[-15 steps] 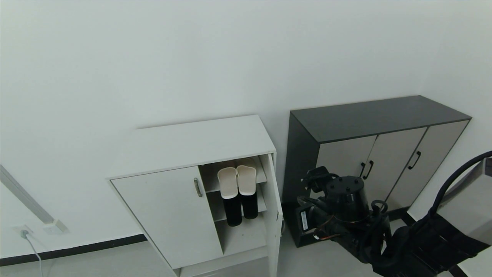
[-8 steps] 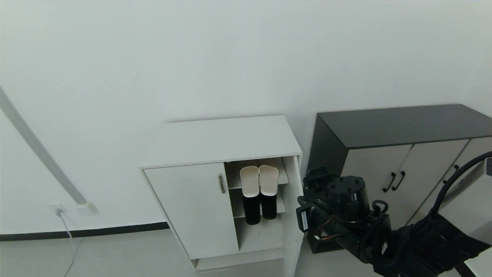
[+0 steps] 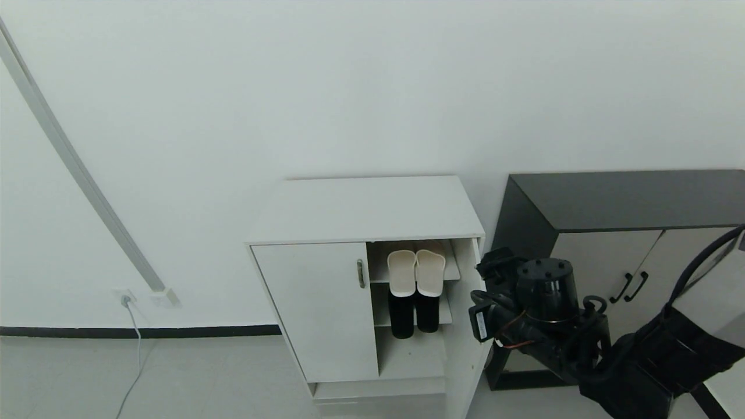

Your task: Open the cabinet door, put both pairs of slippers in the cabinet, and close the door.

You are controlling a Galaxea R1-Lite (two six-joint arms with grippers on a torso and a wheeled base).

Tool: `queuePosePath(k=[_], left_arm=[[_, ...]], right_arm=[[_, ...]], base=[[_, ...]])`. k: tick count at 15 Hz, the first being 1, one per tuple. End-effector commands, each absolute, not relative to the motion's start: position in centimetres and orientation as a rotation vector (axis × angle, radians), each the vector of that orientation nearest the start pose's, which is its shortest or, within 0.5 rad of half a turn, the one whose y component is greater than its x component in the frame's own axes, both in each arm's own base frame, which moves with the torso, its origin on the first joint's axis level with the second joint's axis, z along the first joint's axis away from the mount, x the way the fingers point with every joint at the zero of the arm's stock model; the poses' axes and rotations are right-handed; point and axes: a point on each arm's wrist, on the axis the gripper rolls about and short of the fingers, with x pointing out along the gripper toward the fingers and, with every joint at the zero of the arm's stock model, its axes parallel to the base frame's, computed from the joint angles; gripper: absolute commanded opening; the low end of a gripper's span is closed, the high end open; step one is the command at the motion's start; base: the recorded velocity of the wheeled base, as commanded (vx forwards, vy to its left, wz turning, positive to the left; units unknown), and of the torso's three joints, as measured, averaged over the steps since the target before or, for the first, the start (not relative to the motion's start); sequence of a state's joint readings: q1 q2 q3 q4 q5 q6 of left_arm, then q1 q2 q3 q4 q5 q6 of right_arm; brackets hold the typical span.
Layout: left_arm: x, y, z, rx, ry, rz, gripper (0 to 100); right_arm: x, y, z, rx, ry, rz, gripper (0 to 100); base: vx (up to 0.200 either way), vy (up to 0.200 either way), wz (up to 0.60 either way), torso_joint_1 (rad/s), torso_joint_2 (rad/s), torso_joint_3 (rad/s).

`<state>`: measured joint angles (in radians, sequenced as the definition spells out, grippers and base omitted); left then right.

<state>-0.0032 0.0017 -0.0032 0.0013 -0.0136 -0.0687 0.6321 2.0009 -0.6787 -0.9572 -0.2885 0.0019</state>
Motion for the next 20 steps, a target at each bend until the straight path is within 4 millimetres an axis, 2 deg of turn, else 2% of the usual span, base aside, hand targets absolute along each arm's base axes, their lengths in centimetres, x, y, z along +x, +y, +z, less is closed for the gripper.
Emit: queuePosePath(k=[1,5,10,13,17,20], left_arm=[[-2.3,0.0,7.6,-0.069,0.001,-0.017,0],[-2.3,0.0,7.6,-0.069,0.001,-0.017,0],[-2.3,0.0,7.6,-0.069,0.001,-0.017,0],[-2.3,0.0,7.6,-0.067,0.001,-0.017,0],[-2.3,0.0,7.6,-0.069,0.001,-0.017,0],[-2.3,0.0,7.6,-0.069,0.001,-0.017,0]], right_arm=[[28.3,18.1,8.4,-0.171,0.337,0.298,0],[29.4,16.5,6.8,-0.229,0.386,0.238,0],[30.4,16.2,3.9,-0.261,0.457,0.219,0],[30.5,17.7,3.7,-0.237,0.436,0.254,0],[29.8,20.5,4.8,-0.075,0.381,0.345,0],[29.7,20.8,5.5,0.001,0.35,0.393,0]], base=[[0.0,0.0,0.0,0.0,0.0,0.0],[0.0,0.0,0.0,0.0,0.0,0.0],[0.0,0.0,0.0,0.0,0.0,0.0],[0.0,0.0,0.0,0.0,0.0,0.0],[0.0,0.0,0.0,0.0,0.0,0.0],[0.0,0.0,0.0,0.0,0.0,0.0]])
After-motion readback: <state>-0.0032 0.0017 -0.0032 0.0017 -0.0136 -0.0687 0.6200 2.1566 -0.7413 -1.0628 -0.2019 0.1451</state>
